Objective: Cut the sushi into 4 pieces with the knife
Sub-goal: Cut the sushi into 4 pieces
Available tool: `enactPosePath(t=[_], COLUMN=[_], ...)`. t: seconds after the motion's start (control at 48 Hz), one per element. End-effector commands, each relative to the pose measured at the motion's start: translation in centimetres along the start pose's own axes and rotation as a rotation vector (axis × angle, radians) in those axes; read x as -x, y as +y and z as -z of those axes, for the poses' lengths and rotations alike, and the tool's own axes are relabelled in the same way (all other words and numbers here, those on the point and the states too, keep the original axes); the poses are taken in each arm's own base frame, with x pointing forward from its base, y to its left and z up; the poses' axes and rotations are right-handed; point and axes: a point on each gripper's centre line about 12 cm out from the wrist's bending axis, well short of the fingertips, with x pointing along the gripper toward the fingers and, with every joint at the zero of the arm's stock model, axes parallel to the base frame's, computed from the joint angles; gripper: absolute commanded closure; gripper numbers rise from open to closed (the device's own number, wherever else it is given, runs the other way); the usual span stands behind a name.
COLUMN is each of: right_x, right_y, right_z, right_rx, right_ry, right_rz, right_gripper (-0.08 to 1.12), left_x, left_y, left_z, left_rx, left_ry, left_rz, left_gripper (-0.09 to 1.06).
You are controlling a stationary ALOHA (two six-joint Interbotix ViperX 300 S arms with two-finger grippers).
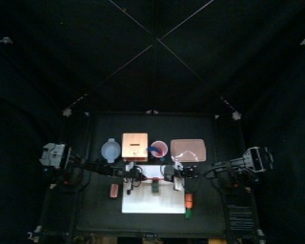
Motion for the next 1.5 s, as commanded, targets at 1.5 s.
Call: enactPosePath(t=[1.5], right_x=[0.6], right_y=[1.3], right_z=[-1.3], right_rx=[0.021], right_ry=[-0.017], right_rz=[-0.024], right_gripper=[0.85], left_x=[-0.1], left_y=[-3.2], left_z=[-0.9], left_rx=[-0.029], left_ry=[-0.023], left_rz=[0.071], left_gripper=[0.64])
